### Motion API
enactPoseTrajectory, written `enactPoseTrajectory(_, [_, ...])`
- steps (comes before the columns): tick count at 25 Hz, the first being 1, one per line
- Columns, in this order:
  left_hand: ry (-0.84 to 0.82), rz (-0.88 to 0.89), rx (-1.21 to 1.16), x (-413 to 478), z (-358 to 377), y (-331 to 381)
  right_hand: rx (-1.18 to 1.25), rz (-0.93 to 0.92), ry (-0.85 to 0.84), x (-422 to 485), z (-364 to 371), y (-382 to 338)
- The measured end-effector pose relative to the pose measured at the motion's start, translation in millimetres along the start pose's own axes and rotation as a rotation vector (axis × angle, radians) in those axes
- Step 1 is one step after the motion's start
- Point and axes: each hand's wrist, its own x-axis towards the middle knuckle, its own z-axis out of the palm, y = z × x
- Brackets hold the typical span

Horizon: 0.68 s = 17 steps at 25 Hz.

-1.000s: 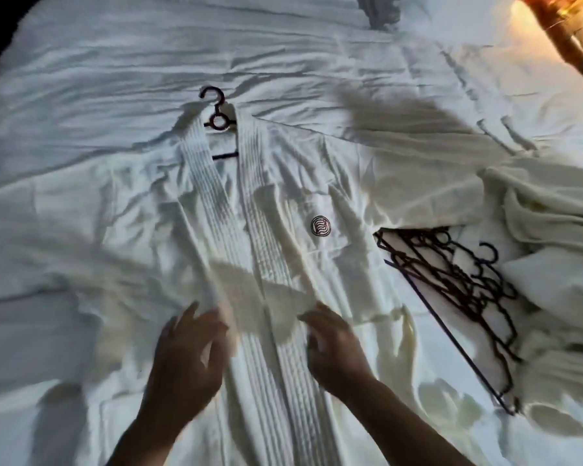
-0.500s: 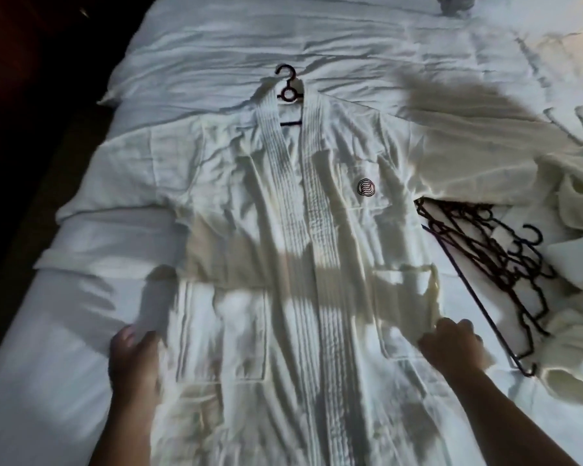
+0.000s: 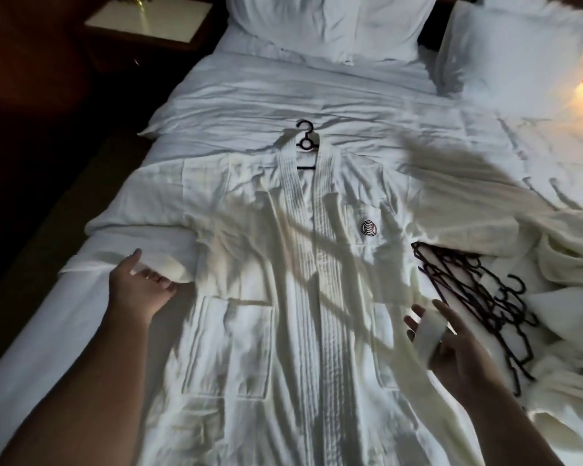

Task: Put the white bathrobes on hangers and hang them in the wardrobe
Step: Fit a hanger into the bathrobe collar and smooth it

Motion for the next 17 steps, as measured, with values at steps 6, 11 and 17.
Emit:
enactPoseTrajectory(6, [-0.142,0.203,-0.094,-28,-4,28,-1.085,0.024,0.228,-9,-48,-21])
enactPoseTrajectory(11, [-0.240,0.328,0.033,-96,4,59,-1.836,0.234,0.293,-47,-117,-3])
enactPoseTrajectory(17, [-0.163,0.463,0.925,-202,75,-23,-1.235,-0.496,0.521,-69,-77,-24])
